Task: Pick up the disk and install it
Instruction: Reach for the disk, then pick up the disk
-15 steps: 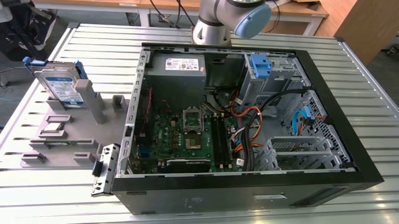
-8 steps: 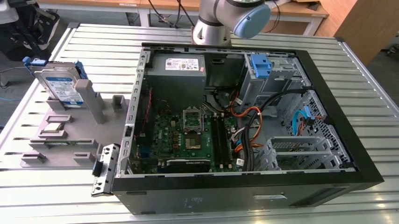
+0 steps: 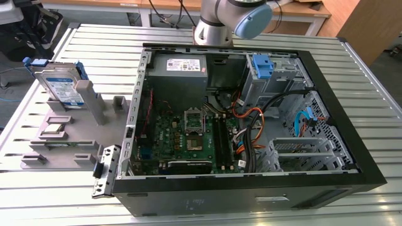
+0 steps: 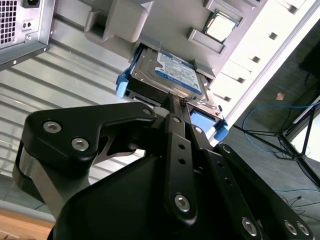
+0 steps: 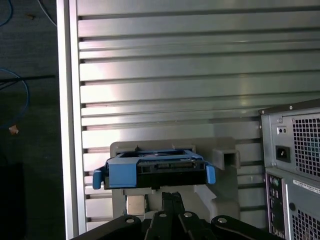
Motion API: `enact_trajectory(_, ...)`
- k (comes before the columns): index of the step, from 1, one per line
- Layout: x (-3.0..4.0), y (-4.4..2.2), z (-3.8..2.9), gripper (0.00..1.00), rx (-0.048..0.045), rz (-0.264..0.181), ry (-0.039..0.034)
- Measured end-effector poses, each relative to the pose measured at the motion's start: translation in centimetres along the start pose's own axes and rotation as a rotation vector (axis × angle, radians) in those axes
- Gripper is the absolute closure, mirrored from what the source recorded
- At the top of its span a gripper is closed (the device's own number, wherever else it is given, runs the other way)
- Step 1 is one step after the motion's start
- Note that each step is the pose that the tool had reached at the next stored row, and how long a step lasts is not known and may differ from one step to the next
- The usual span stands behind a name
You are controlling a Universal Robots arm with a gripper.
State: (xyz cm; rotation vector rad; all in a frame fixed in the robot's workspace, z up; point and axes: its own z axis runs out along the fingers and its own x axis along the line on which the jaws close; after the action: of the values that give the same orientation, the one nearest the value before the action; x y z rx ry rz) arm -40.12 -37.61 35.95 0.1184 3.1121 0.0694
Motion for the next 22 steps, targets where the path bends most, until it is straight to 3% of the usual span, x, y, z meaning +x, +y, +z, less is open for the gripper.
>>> enact_trajectory(22,0.23,0.18,0.09,0.90,-0.0001,-0.007,0.0004)
